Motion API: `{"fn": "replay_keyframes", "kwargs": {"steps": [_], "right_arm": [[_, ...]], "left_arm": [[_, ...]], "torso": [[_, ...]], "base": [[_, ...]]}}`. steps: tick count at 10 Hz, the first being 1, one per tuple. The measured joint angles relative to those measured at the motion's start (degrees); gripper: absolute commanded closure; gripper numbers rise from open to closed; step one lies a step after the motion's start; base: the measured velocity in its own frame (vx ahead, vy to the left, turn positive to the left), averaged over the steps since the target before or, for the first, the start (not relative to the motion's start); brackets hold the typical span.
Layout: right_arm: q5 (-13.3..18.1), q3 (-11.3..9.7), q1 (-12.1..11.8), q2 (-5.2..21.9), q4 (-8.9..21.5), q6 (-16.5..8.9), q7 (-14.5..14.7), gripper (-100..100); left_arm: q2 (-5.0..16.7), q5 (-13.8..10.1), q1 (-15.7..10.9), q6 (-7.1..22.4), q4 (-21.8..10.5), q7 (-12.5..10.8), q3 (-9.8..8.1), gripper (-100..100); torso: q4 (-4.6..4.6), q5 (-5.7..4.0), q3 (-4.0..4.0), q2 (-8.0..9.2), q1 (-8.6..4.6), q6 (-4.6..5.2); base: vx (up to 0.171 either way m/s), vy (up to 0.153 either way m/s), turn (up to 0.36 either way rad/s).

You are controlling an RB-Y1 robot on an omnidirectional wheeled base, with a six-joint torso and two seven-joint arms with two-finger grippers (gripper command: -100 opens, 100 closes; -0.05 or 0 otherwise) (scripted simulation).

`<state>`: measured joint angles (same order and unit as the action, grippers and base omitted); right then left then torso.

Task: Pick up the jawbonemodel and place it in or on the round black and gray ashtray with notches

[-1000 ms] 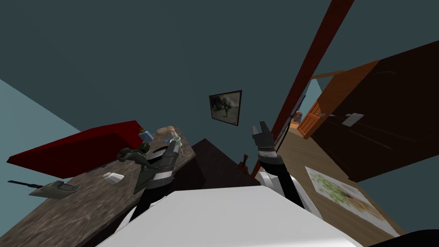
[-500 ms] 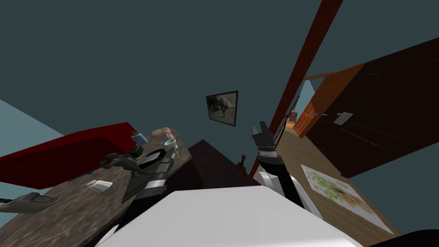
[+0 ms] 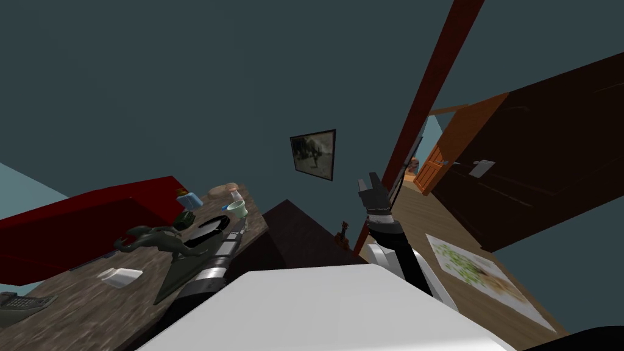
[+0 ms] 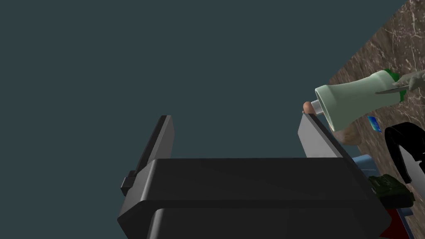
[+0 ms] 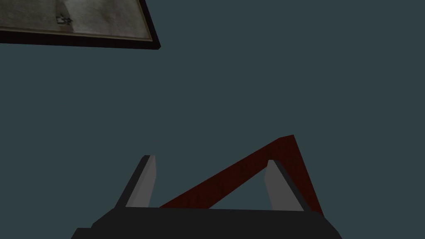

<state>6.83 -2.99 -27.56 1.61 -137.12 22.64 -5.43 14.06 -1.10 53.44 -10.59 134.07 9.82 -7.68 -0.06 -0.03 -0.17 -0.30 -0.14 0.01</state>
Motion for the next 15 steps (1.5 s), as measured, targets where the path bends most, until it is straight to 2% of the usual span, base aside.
{"fn": "replay_keyframes", "kwargs": {"steps": [4, 6, 8, 11, 13, 14, 15], "right_arm": [[0.0, 0.0, 0.0, 0.0, 0.0, 0.0, 0.0, 0], [0.0, 0.0, 0.0, 0.0, 0.0, 0.0, 0.0, 0], [0.0, 0.0, 0.0, 0.0, 0.0, 0.0, 0.0, 0], [0.0, 0.0, 0.0, 0.0, 0.0, 0.0, 0.0, 0], [0.0, 0.0, 0.0, 0.0, 0.0, 0.0, 0.0, 0], [0.0, 0.0, 0.0, 0.0, 0.0, 0.0, 0.0, 0], [0.0, 0.0, 0.0, 0.0, 0.0, 0.0, 0.0, 0]], "left_arm": [[2.4, -0.7, 6.0, 3.9, 0.2, 0.2, -1.15, -100], [4.2, -1.4, 8.4, 6.2, 0.8, -0.1, -2.26, -100], [5.0, -1.3, 10.4, 8.9, 1.2, 0.4, -2.21, -100], [7.2, -1.9, 13.9, 12.3, 1.9, 0.4, -3.06, -100], [9.5, -2.3, 17.3, 15.3, 2.5, 0.7, -3.6, -100], [10.0, -2.3, 18.5, 16.5, 2.8, 0.9, -3.61, -100], [11.4, -2.7, 19.6, 18.5, 3.2, 0.9, -4.01, -100]], "torso": [[0.02, 0.01, 0.05, 0.1, 0.06, -0.01], [0.01, 0.03, 0.03, 0.05, 0.14, 0.0], [0.0, 0.04, 0.01, 0.03, 0.17, 0.0], [-0.01, 0.03, -0.02, -0.02, 0.14, 0.0], [-0.05, 0.04, -0.14, -0.23, 0.2, 0.0], [-0.05, 0.04, -0.12, -0.18, 0.17, 0.0], [-0.04, 0.04, -0.1, -0.15, 0.18, 0.0]], "base": [[0.063, -0.017, -0.019], [0.072, -0.001, -0.015], [0.073, 0.0, -0.011], [0.1, 0.002, -0.005], [0.142, 0.01, 0.0], [0.114, 0.006, 0.007], [0.175, 0.024, 0.011]]}}
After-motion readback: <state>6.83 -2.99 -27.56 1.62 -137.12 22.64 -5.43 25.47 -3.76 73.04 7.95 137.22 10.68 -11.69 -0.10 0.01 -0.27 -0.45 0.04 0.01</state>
